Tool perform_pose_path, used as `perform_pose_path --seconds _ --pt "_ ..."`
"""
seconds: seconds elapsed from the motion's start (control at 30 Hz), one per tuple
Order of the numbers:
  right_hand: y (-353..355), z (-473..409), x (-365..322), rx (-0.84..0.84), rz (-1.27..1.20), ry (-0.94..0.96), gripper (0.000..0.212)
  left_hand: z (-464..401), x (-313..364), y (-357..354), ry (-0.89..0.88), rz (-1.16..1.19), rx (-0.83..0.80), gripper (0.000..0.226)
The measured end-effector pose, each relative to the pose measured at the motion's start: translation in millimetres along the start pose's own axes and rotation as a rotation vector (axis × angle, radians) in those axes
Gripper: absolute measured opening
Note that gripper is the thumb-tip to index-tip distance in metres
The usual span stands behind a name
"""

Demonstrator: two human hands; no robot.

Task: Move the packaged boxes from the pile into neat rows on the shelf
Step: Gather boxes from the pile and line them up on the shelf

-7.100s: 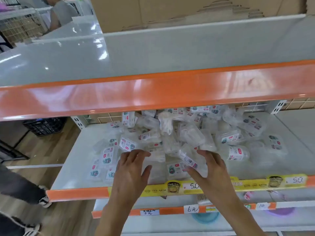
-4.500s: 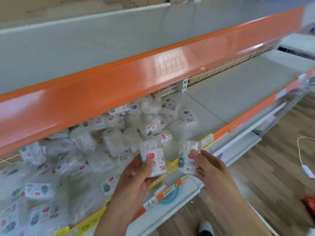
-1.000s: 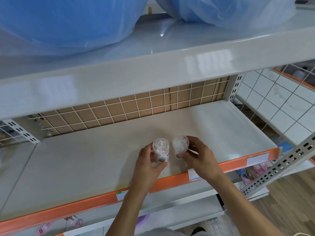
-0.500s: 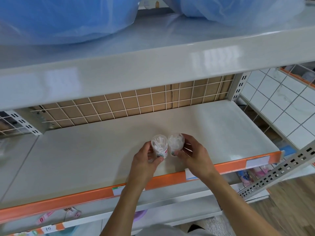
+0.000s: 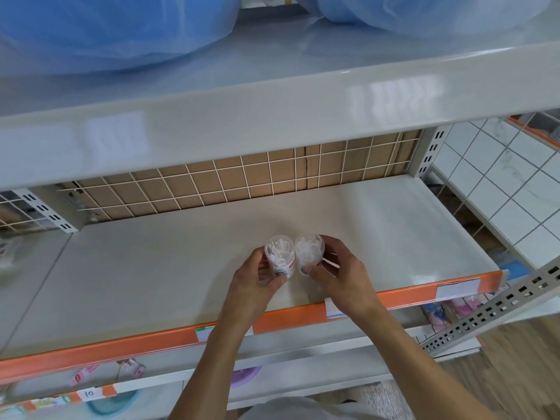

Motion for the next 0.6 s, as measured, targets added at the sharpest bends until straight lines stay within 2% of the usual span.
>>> perform_pose_path --seconds 0.13,0.2,0.37,0.6 --pt "3 3 -1 -0.019 0.024 -0.076 0.074 5 -1 2 0.003 0.016 -0.019 0.069" --pt "6 8 -3 -0.003 0.084 -0.071 0.076 9 0 4 0.009 0.027 -0.012 0.070" --pt "15 31 -9 0.054 0.265 -0.034 0.060 30 1 14 0.036 -0.003 0.062 0.067" --pt "1 64 -32 -0.087 0.541 0.161 0.051 68 -2 41 0.057 -0.182 0.142 0.044"
Point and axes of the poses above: each hand's wrist, its own z-axis away from the middle knuckle, its own y-axis out of the back of the hand, x = y × z, the point moved 1 cm from there along -z, towards the middle knuckle, and after that the axes turned 2 degrees about -y, right-handed, at the moved point
